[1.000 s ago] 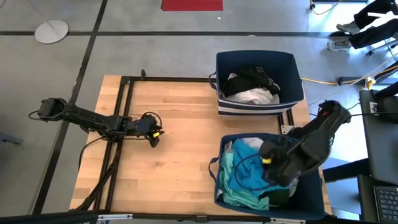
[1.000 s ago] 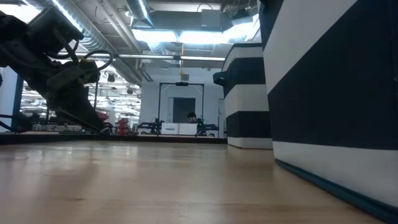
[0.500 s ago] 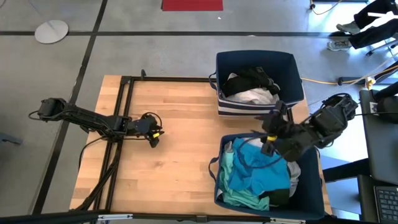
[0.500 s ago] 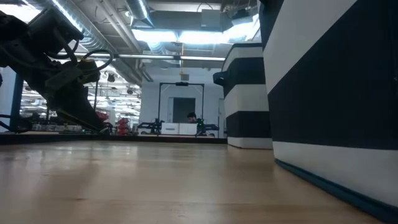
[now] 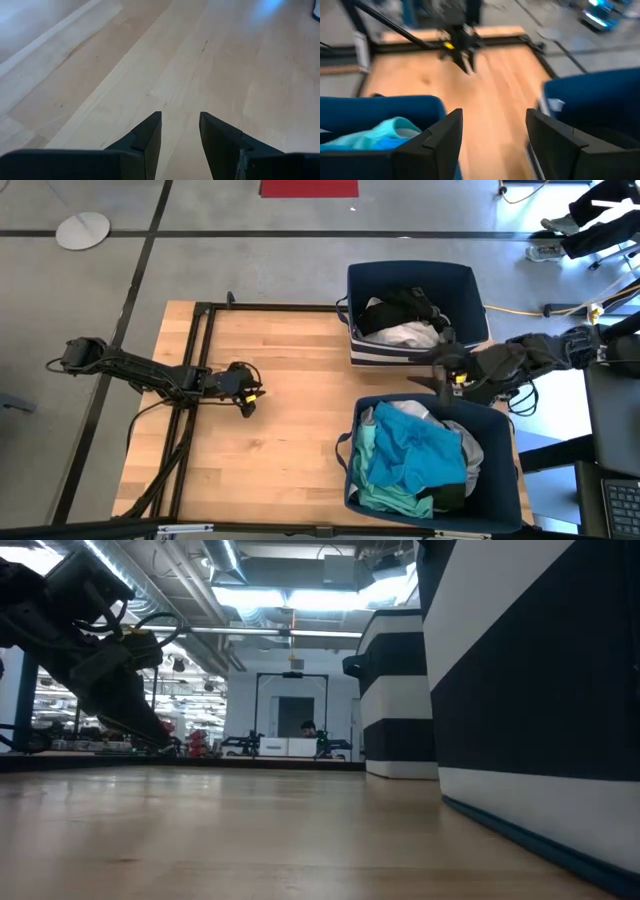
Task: Sort clothes
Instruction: Return to Home Position
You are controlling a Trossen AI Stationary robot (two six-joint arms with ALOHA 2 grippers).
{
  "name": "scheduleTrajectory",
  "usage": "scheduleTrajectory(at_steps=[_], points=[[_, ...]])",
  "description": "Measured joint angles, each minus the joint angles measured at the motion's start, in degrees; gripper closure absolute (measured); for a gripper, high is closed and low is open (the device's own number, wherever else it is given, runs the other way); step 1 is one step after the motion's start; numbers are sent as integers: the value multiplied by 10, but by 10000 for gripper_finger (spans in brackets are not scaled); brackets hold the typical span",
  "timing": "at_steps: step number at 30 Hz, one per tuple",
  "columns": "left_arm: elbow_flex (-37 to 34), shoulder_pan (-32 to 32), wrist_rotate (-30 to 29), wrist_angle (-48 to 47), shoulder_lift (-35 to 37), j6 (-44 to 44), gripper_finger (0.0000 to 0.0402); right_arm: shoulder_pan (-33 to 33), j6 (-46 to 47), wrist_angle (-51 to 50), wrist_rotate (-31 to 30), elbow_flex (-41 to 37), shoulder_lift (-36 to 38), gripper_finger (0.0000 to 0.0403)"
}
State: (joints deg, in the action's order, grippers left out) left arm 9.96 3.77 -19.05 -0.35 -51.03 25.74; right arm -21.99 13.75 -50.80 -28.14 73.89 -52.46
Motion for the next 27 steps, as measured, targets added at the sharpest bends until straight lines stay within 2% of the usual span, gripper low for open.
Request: scheduleTrajectory(at_steps=[7,11,18,22,25,27], points=[[0,0,0,0,0,-3,276,136,-86,267,190,-246,144,182],[0,0,0,3,0,-2,276,214,-119,371,296,-331,183,182],[0,0,0,14,0,0,276,344,-142,477,412,-405,200,182],[0,0,0,13,0,0,276,383,-140,512,492,-437,205,182],[0,0,0,13,0,7,276,390,-138,496,501,-447,230,182],[0,0,0,13,0,8,276,389,-137,489,484,-456,255,182]])
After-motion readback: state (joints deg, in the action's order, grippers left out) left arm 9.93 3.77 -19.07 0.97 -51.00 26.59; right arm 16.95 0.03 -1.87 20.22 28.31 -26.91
